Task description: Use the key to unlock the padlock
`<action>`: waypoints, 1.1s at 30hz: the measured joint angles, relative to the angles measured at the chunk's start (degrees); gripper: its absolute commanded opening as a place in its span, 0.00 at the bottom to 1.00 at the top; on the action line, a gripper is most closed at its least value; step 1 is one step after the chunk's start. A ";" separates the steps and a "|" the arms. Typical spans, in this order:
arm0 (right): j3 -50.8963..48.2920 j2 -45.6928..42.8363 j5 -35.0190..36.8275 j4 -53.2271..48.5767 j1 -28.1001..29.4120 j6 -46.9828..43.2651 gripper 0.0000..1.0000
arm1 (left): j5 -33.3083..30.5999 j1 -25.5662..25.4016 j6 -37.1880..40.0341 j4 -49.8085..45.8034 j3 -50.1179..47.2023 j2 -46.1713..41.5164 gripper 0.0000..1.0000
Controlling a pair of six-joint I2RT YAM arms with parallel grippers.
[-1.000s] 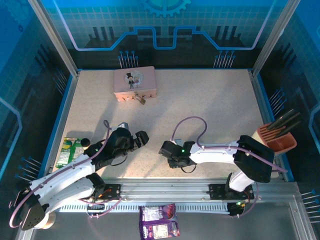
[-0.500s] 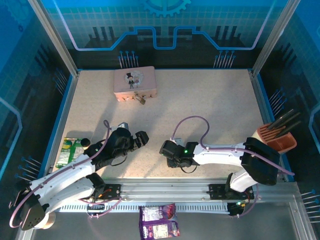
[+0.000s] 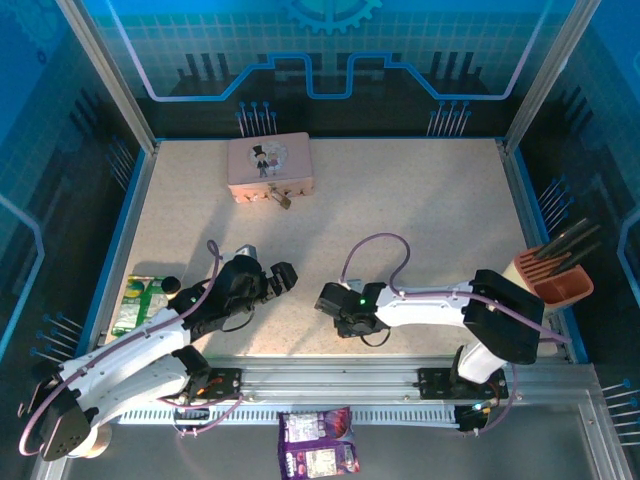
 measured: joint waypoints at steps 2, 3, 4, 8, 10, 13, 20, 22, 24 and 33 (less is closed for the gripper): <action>0.76 0.61 -0.15 -1.07 -0.20 -0.28 0.23 | 0.00 0.07 0.02 0.00 0.00 0.00 0.99; 1.11 0.79 -0.28 -1.49 -0.24 -0.46 0.20 | 0.00 0.11 0.02 0.00 0.00 0.02 0.99; 1.25 0.87 -0.37 -1.46 -0.26 -0.59 0.18 | 0.00 0.15 0.07 0.00 0.00 0.07 0.99; 1.40 1.01 -0.85 -0.96 -0.24 -0.92 0.11 | 0.00 0.15 0.22 -0.02 0.00 0.28 0.99; 1.40 0.96 -0.98 -0.79 -0.22 -0.90 0.10 | 0.00 0.15 0.24 0.00 0.00 0.33 0.99; 0.94 0.44 -0.87 -0.20 -0.22 -0.83 0.06 | 0.00 0.15 0.24 0.00 0.00 0.66 0.99; -4.55 -5.14 0.15 5.16 -0.24 -1.33 0.01 | 0.07 0.24 0.39 0.09 0.00 1.01 0.99; -6.86 -8.52 0.35 7.54 -0.24 -1.97 0.00 | 0.59 0.33 0.50 0.44 0.00 1.51 0.99; -9.42 -12.33 0.31 10.75 -0.42 -2.78 0.00 | 1.62 0.37 1.33 1.25 0.02 2.43 0.99; -20.11 -26.32 -4.90 26.36 -9.49 -0.48 0.00 | 7.23 -2.27 6.08 9.11 3.30 8.83 0.91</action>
